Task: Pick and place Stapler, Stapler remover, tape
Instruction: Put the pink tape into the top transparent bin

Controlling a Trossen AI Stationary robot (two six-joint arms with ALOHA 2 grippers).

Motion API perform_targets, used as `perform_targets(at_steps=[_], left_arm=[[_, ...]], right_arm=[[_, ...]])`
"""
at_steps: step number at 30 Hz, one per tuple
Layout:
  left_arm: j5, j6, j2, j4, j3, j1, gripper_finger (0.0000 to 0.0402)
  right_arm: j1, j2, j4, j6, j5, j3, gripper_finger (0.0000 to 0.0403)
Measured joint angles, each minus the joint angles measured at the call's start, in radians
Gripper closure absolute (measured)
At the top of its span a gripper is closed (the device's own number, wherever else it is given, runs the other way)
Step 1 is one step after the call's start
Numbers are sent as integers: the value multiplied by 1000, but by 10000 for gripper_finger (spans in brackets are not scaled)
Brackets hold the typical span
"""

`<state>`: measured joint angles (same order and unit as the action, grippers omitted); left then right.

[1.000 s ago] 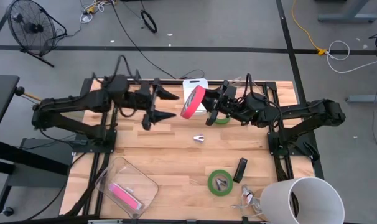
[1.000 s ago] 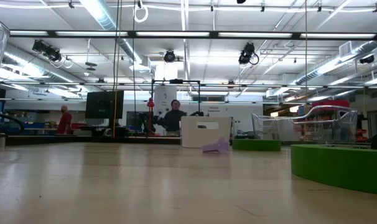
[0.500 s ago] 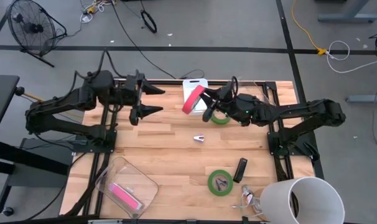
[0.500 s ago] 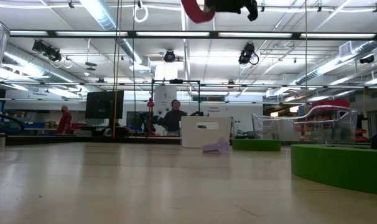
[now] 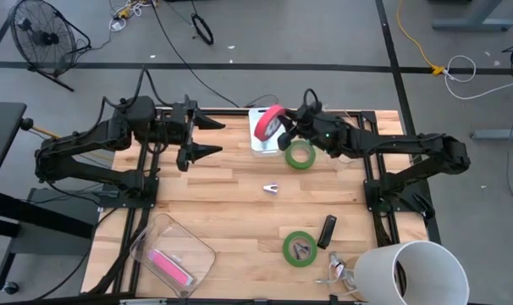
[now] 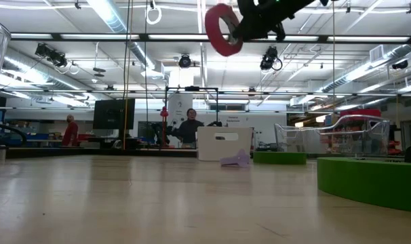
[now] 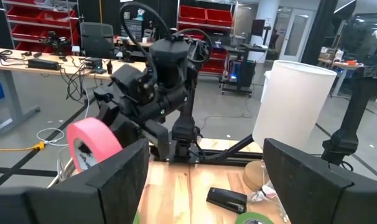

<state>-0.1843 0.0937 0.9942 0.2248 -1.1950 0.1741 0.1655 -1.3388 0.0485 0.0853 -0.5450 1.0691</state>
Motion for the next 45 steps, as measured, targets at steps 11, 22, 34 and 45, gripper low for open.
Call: perform_targets(at_steps=[11, 22, 34, 45], left_arm=[[1, -1, 0, 0, 0, 0, 83], [27, -1, 0, 0, 0, 0, 83], [26, -2, 0, 0, 0, 0, 83], [26, -1, 0, 0, 0, 0, 83]], right_arm=[[1, 0, -81, -18, -94, 0, 339], [-55, 95, -99, -137, -226, 0, 341], [-102, 167, -445, 19, -347, 1, 341], [-104, 167, -614, 127, -382, 1, 341]])
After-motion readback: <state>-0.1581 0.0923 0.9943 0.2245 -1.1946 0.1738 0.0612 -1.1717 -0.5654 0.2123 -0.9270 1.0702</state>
